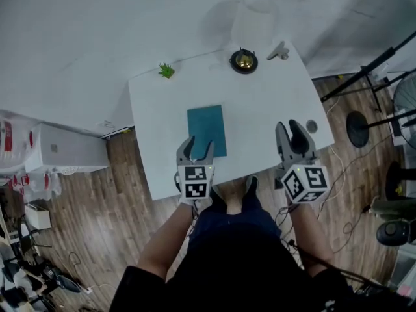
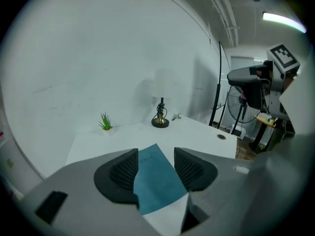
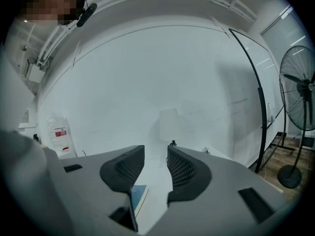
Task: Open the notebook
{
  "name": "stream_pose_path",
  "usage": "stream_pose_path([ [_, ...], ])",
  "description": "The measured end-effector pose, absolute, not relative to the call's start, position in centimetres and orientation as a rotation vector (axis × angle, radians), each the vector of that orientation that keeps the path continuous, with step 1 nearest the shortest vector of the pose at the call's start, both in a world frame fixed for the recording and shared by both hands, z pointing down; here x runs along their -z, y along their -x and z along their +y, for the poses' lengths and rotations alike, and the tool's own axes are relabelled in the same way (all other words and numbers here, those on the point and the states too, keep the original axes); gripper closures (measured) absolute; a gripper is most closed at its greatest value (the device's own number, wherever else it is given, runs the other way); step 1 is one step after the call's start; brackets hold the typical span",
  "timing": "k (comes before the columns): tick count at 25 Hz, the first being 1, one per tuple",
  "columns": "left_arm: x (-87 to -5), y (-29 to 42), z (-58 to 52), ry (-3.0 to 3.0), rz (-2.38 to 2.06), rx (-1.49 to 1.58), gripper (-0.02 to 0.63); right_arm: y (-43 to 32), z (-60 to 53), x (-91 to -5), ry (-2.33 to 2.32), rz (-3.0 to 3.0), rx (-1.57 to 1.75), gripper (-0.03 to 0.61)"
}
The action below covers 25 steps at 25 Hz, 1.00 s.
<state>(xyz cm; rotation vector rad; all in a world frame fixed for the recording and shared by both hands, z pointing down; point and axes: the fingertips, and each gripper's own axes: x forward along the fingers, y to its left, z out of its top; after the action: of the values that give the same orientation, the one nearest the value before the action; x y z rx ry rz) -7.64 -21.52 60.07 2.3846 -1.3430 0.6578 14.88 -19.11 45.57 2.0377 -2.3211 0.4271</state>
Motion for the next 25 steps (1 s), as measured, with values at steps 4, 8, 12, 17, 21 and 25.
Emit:
stream_pose_path([
  [4,-62.9,5.6,-22.4,-2.336,-1.403,-0.776,0.387,-16.3,-20.6,-47.2,-1.978,-2.357,-0.474,0.434],
  [8,-66.3,3.2,-22.4,-2.285,-1.4,-0.894,0.388,-18.7,-21.6,-48.7,-1.939,-2.374,-0.522,0.44],
  [12,-69.9,0.8,-22.2,-2.228,-1.371,-1.002,0.388,-21.3,-22.5,-49.9,-1.909,-2.38,-0.556,0.446],
  [17,-73.5,-0.5,-22.7,-2.154,-1.391,-1.162,0.39,-24.0,-23.4,-50.8,-1.876,-2.392,-0.592,0.457],
  [21,-75.6,-0.6,-23.2,-2.076,-1.442,-1.254,0.401,-26.1,-24.1,-51.0,-1.866,-2.412,-0.608,0.462],
  [25,-76.7,-0.9,-23.1,-2.031,-1.479,-1.311,0.423,-27.4,-24.6,-50.8,-1.858,-2.441,-0.628,0.479],
])
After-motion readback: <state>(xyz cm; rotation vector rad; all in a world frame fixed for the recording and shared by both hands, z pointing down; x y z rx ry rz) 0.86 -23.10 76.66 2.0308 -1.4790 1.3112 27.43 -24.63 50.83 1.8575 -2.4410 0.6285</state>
